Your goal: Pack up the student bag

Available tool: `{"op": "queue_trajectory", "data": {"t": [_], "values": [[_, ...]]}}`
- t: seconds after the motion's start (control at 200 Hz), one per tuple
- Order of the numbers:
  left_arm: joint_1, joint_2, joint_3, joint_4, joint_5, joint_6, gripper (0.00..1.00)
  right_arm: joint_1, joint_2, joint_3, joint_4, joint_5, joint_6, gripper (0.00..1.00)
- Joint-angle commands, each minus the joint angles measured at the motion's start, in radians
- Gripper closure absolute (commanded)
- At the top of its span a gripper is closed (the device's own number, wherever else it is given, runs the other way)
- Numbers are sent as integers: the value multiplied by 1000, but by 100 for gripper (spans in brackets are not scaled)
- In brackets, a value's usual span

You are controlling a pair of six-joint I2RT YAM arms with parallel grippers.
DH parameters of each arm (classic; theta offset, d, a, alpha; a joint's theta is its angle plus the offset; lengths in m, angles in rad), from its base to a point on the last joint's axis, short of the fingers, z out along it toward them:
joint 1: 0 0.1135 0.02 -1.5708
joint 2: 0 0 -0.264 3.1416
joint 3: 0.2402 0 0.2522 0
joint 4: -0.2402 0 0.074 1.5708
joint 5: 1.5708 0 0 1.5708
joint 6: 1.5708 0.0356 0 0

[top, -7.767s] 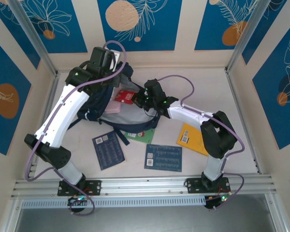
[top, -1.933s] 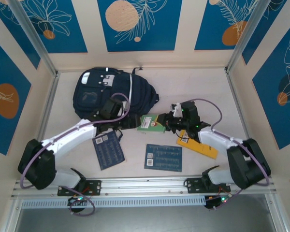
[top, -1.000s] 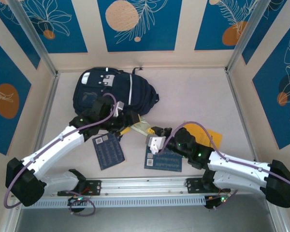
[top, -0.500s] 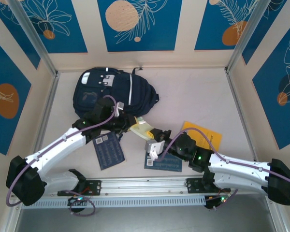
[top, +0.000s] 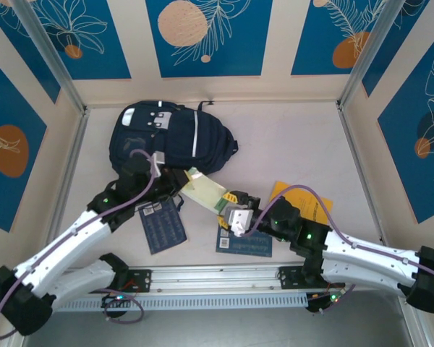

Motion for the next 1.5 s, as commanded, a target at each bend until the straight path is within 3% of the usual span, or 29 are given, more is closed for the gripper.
{"op": "queue_trajectory", "data": {"t": [0.0,0.12,0.235,0.28,0.365,0.425,0.46,0.51,0.625,0.755,0.845,1.205,1.495], "values": [[13,-85,-21,30,-180,40,100,1,-56,7,-12,-101,170,38],[14,-143,-59,59,-252,60,100,-22,-72,8,16,-148,331,36],[13,-157,-86,106,-261,71,100,-79,-64,51,19,-88,657,35],[15,-159,-103,138,-255,69,100,-133,-51,112,-70,-82,808,34],[14,-166,-130,196,-239,67,100,-268,-4,208,-218,-209,1019,37],[14,-167,-141,226,-227,71,100,-346,22,215,-199,-284,1168,42],[14,-168,-144,237,-222,74,100,-370,30,198,-159,-273,1268,48],[14,-169,-148,258,-214,80,100,-409,43,198,-171,-261,1442,49],[14,-177,-161,299,-204,80,100,-513,126,196,-154,-440,1758,36],[13,-172,-161,320,-186,87,100,-524,209,95,188,-600,2021,21],[13,-166,-161,328,-177,88,100,-494,245,63,338,-597,2085,20],[12,-138,-161,361,-153,64,100,-369,420,75,603,-531,2174,21],[5,-118,-164,376,-133,51,100,-299,547,110,757,-448,2151,40]]}}
